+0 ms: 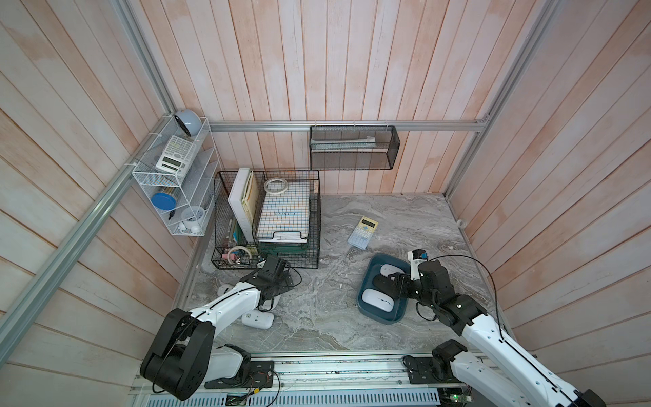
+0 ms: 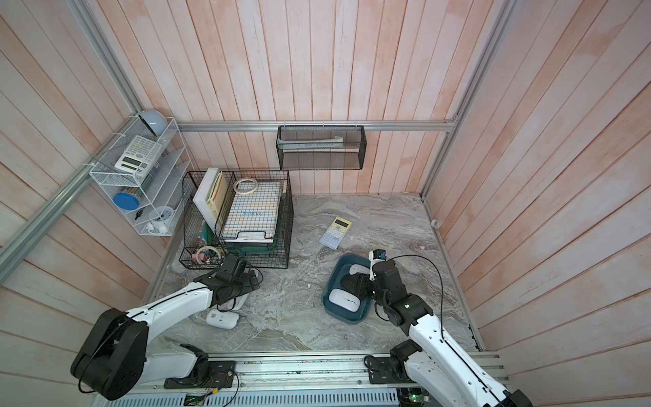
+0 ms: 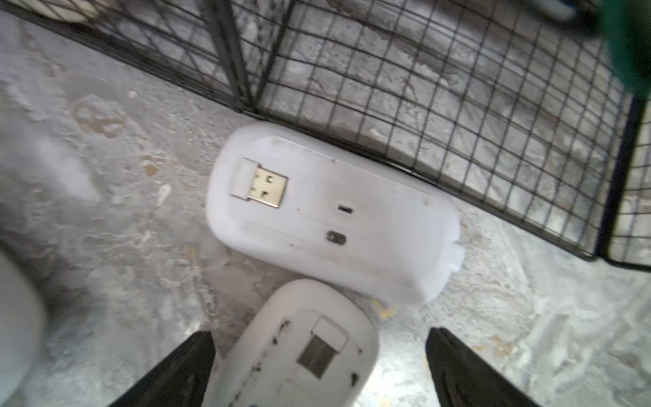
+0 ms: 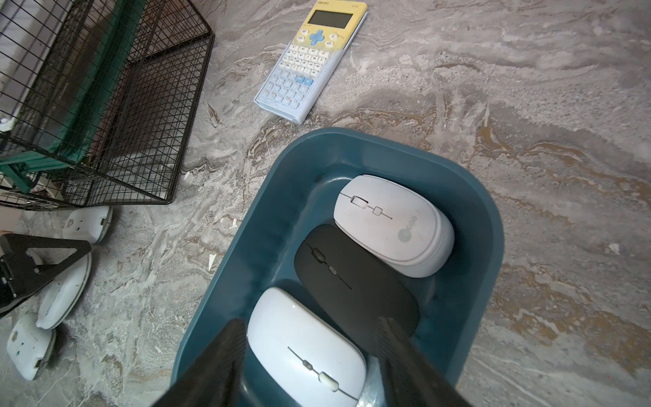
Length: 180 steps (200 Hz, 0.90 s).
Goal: Put the mouse in the storage box
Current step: Pick up the mouse from the center of the board.
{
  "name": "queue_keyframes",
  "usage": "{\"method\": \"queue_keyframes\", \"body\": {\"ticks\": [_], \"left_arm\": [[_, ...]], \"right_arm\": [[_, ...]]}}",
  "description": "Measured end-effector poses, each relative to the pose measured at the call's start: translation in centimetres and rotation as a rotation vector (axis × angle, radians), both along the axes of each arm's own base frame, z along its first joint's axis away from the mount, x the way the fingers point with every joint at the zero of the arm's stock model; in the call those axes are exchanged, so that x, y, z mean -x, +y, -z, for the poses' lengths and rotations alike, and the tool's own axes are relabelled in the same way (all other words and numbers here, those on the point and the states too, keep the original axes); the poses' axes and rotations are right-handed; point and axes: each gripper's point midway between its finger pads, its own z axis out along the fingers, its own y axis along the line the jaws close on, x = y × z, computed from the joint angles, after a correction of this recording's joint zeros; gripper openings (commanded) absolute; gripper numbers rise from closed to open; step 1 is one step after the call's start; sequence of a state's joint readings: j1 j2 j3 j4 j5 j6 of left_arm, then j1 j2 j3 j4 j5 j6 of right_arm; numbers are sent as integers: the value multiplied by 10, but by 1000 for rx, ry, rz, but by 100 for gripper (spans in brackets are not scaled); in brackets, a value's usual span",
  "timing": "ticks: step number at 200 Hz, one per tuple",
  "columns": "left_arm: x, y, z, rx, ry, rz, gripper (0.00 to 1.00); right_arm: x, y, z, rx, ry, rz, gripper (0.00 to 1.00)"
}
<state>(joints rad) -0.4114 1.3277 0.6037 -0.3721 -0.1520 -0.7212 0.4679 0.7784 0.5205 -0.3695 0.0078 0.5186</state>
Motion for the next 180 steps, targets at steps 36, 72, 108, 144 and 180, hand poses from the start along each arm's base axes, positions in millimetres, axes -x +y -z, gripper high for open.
{"method": "queue_keyframes", "body": {"ticks": [36,72,108,144,180], "left_arm": [[2,-12,3,62,13,28,100],[19,-16,8,46,61,40,96],[39,-31,13,-16,86,115,91],[40,-27,15,-41,83,92,81],[40,-20,19,-94,105,67,66]], "right_arm": [[0,1,0,-5,-1,-5,65],[0,1,0,-7,1,-4,65],[0,1,-1,-9,1,-5,65],[0,3,-2,-17,-2,-11,64],[0,4,-2,-21,-2,-17,64]]}}
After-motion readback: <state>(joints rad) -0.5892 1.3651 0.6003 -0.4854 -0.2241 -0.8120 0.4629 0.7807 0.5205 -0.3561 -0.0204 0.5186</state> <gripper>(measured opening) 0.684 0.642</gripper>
